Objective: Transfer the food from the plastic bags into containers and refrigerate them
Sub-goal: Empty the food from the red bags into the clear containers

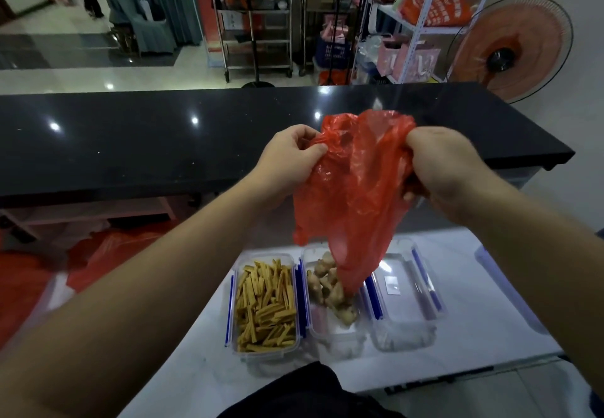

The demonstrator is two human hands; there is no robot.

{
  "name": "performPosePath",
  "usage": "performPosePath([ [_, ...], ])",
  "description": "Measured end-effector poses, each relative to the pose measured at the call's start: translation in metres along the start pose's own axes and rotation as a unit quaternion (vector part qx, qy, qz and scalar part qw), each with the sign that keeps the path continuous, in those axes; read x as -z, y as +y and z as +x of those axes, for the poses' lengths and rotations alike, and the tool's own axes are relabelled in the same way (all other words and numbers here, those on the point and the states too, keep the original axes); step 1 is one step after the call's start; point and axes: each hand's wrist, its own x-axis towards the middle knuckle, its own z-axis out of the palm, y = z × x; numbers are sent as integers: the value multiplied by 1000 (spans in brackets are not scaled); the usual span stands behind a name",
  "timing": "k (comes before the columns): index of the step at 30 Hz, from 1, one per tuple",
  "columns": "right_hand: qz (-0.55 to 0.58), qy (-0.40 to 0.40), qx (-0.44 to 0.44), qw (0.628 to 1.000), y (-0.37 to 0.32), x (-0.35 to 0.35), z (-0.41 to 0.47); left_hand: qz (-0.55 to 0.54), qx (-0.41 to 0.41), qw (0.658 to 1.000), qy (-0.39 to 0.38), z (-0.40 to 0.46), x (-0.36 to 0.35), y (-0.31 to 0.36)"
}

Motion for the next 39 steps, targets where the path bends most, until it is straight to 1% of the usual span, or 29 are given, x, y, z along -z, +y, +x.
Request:
performPosePath([
  [2, 37, 10, 7, 999, -5, 3, 1, 1, -8, 1000, 8, 0, 0, 2],
  [6, 54, -1, 8, 999, -13, 5, -1, -8, -14, 1000, -3, 3, 3, 11],
  [13, 108, -2, -11, 994, -28, 7, 1, -22, -19, 1000, 1, 8, 6, 23],
  [15, 104, 1, -7, 995, -26, 6, 2, -21, -17, 1000, 4, 9, 6, 22],
  [18, 82, -19, -20, 996, -29, 4, -3, -16, -20, 1000, 11, 7, 5, 20],
  [22, 123, -21, 21, 992, -51, 11, -4, -25, -33, 999, 30, 8, 10, 25],
  [25, 97, -28, 21, 995, -57, 11, 0, -38, -35, 998, 30, 11, 12, 31],
  [28, 104, -22, 26, 994, -53, 11, 3, -48, -36, 998, 30, 12, 13, 32],
  [32, 52, -19, 6, 998, -39, 2, 2, -41, -21, 999, 21, 9, 8, 30],
  [35, 91, -15, -5, 996, -35, 0, 3, -38, -16, 999, 22, 8, 6, 28],
  [37, 79, -21, -13, 997, -33, 0, 0, -30, -12, 999, 20, 8, 5, 27],
  [39, 106, -18, -7, 994, -35, 4, -1, -27, -14, 999, 23, 9, 5, 27],
])
